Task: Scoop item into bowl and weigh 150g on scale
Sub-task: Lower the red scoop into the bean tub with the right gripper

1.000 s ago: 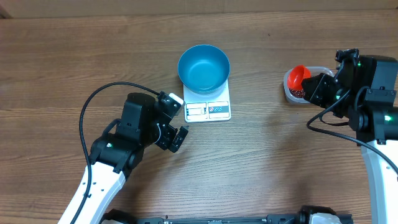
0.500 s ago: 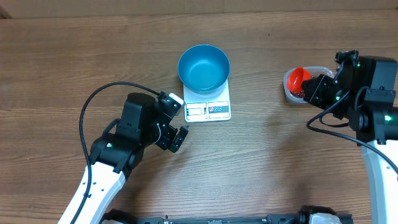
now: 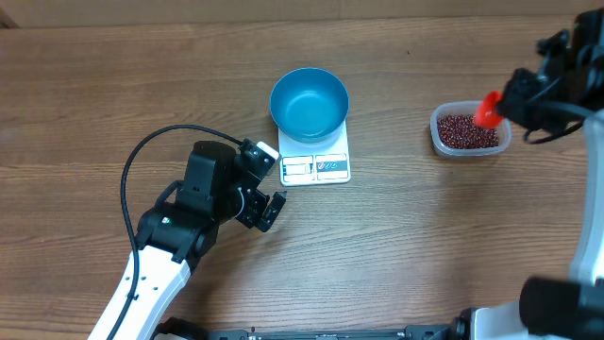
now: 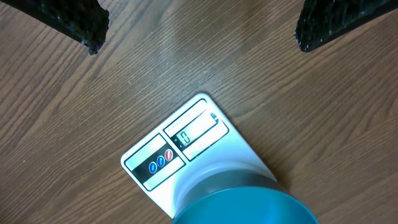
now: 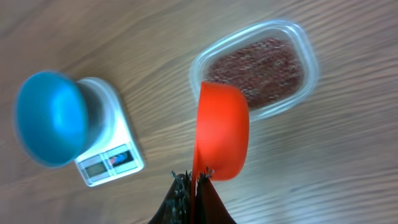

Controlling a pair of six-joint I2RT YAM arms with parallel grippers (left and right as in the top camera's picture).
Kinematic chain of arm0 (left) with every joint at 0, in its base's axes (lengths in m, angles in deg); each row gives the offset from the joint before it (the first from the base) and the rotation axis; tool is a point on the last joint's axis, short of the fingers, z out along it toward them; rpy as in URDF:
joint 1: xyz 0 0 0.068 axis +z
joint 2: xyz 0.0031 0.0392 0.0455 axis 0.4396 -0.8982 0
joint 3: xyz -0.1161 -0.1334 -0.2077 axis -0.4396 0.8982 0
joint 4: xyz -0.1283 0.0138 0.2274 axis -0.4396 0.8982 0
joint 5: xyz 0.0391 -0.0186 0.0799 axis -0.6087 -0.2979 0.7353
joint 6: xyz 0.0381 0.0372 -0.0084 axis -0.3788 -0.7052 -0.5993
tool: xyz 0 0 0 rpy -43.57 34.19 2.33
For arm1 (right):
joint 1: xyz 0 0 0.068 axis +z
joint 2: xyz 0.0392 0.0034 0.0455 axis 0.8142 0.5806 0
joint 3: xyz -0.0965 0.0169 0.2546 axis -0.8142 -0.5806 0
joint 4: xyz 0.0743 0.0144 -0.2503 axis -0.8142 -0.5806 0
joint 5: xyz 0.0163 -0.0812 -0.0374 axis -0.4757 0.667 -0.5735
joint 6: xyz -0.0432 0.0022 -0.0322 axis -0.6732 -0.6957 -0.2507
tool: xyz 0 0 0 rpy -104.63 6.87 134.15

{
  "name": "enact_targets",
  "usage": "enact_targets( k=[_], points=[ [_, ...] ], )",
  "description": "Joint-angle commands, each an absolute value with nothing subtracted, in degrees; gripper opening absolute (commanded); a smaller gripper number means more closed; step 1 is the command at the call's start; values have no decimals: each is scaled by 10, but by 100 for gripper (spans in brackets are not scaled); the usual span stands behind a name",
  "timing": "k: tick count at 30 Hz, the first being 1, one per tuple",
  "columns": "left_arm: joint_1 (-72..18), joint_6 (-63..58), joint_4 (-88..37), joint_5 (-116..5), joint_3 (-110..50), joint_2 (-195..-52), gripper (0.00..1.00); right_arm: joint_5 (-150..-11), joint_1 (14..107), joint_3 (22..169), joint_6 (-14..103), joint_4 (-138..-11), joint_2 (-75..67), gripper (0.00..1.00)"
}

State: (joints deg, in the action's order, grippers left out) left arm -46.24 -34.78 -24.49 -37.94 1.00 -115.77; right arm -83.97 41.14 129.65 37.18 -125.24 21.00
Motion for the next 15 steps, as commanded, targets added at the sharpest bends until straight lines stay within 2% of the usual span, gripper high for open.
enact_targets(
  k=[1,15],
  points=[
    [-464,-361,-245,-388,15,-1160,100,-827,371,1323,317,-1259,250,4],
    [-464,-361,-245,-388,15,-1160,99,-860,349,1321,87,-1247,369,4]
  ],
)
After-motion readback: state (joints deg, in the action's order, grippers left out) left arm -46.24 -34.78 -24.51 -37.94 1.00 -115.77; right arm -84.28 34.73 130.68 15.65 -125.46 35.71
